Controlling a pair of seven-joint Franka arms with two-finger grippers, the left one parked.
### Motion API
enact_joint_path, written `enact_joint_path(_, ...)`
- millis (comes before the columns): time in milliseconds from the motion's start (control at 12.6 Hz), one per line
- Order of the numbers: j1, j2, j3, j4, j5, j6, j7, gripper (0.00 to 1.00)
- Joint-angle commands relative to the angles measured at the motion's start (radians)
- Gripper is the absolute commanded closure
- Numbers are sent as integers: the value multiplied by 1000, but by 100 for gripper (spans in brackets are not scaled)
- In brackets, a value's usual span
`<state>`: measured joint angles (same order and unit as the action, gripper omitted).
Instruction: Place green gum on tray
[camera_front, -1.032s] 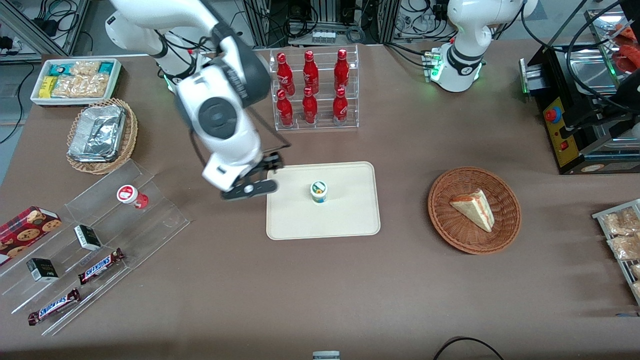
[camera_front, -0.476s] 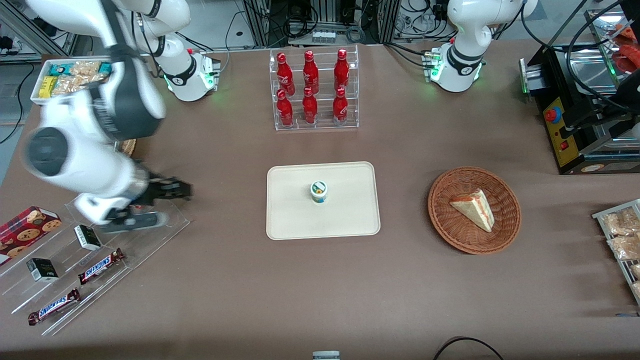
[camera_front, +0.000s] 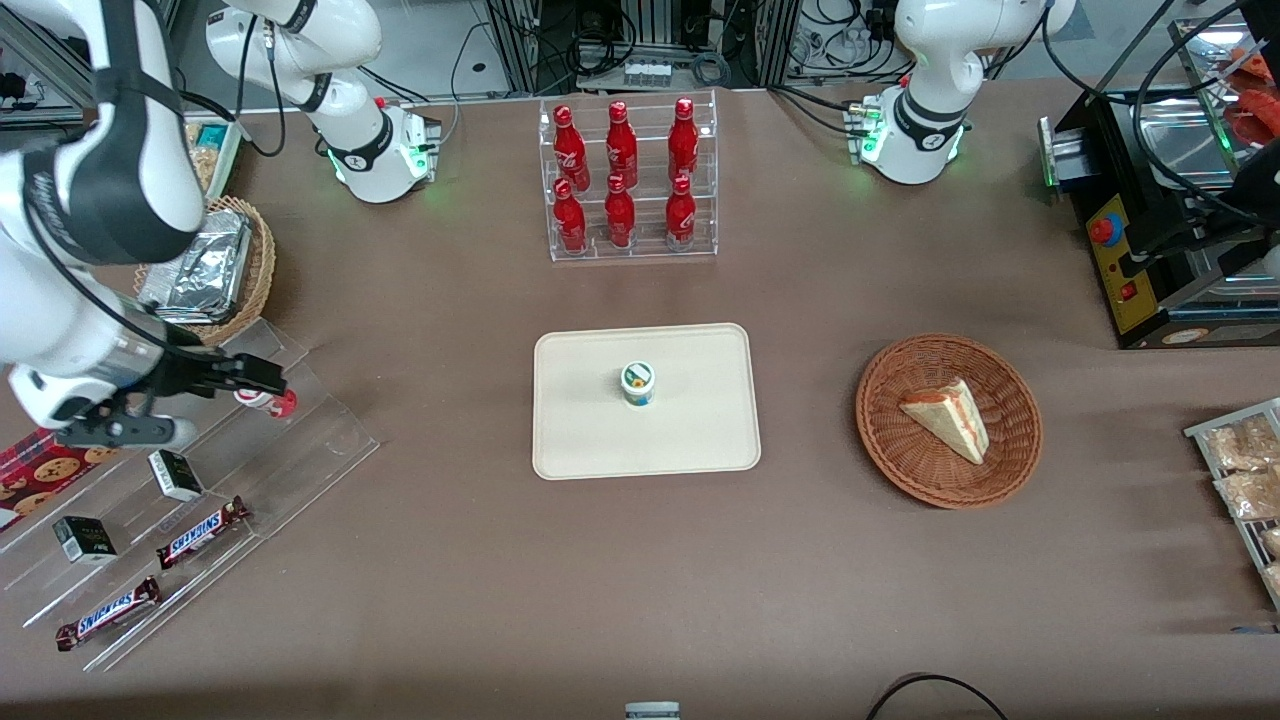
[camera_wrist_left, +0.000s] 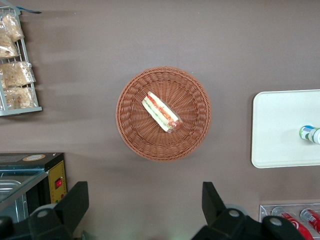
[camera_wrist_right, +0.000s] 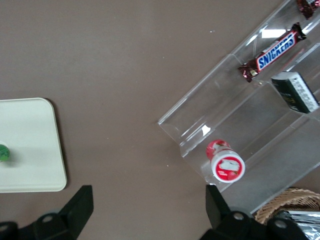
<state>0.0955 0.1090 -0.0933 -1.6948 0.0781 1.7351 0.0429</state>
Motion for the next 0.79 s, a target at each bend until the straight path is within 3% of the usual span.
enact_joint_path(0,-89,-72,55,-34,-15,-63,-26,0)
enact_joint_path(159,-108,-91,60,-32,-21,-120,-37,0)
enact_joint_path(397,-117,-106,93,-14,-87,-209,-35,0)
enact_joint_path(714,-132,-124,96,17,-75,-250,-29,0)
